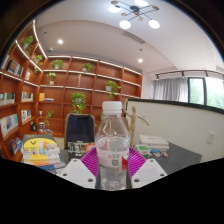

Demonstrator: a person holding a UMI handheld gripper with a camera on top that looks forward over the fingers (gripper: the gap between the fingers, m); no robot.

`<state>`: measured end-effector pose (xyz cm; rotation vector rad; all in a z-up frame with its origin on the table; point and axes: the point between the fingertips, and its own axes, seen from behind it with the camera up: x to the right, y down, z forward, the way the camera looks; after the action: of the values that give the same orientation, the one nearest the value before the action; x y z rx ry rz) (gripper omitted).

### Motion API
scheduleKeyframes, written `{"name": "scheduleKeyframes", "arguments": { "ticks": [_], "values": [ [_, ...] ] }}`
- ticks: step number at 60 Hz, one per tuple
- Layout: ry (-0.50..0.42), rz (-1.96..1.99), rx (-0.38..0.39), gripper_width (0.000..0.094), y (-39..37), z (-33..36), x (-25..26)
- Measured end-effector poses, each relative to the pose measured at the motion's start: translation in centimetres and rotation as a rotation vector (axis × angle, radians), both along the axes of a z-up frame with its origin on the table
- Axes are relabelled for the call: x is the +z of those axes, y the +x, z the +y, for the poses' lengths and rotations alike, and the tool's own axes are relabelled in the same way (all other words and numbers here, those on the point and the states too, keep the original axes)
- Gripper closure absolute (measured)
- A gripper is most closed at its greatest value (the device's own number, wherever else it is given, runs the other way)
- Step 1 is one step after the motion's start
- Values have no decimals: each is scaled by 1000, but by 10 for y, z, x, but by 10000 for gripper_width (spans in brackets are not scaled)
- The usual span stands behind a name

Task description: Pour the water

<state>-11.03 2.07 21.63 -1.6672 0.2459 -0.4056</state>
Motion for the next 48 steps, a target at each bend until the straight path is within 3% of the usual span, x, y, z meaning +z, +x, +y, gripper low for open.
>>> {"name": "scheduleKeyframes", "arguments": {
  "ticks": [21,30,41,48],
  "values": [
    [-54,160,-8,549,33,10,-104],
    [12,163,1,544,32,7,-101],
    [20,155,5,357,30,7,-101],
    [-59,166,49,71,17,3,-124]
  ]
}}
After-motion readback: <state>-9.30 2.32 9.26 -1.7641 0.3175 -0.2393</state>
